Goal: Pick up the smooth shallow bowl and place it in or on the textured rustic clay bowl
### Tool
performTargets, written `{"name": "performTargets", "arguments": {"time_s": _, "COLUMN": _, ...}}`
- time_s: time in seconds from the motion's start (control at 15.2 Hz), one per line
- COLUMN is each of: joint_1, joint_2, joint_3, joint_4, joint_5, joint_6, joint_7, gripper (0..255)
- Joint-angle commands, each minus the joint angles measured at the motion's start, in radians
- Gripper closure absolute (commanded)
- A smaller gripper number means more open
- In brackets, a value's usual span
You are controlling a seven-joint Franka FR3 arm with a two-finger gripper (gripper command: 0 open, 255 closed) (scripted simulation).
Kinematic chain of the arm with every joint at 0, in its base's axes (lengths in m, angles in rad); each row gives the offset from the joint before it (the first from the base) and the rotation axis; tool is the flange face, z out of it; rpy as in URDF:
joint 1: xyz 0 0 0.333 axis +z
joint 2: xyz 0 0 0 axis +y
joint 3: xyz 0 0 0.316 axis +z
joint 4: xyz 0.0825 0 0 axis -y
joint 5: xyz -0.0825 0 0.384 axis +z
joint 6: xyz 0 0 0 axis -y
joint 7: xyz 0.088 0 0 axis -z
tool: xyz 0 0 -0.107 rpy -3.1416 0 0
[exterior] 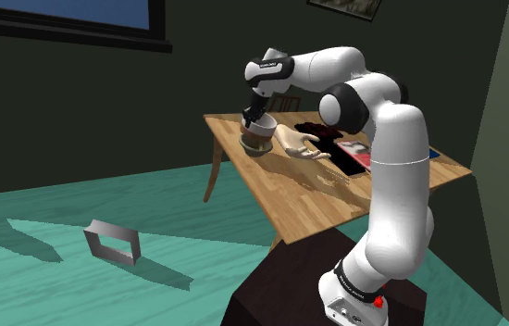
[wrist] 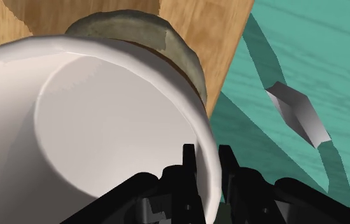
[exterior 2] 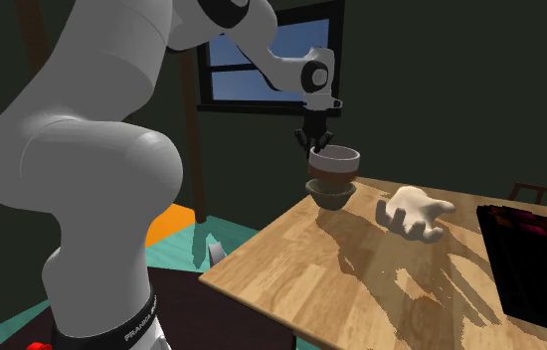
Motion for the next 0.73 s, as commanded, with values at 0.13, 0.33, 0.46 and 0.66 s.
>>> {"name": "performTargets", "arguments": {"time_s": 0.13, "joint_1": -0.003, "joint_2": 0.024, "joint_3": 0.007, "joint_4": -0.016, "joint_5": 0.012, "joint_6": 0.040, "joint_7": -0.010, "gripper": 255}}
{"name": "performTargets", "arguments": {"time_s": 0.33, "joint_1": -0.004, "joint_2": 0.031, "joint_3": 0.010, "joint_4": -0.022, "joint_5": 0.016, "joint_6": 0.052, "joint_7": -0.013, "gripper": 255}}
{"name": "performTargets", "arguments": {"time_s": 0.46, "joint_1": -0.004, "joint_2": 0.031, "joint_3": 0.010, "joint_4": -0.022, "joint_5": 0.016, "joint_6": 0.052, "joint_7": -0.013, "gripper": 255}}
{"name": "performTargets", "arguments": {"time_s": 0.66, "joint_1": -0.004, "joint_2": 0.031, "joint_3": 0.010, "joint_4": -0.022, "joint_5": 0.016, "joint_6": 0.052, "joint_7": -0.013, "gripper": 255}}
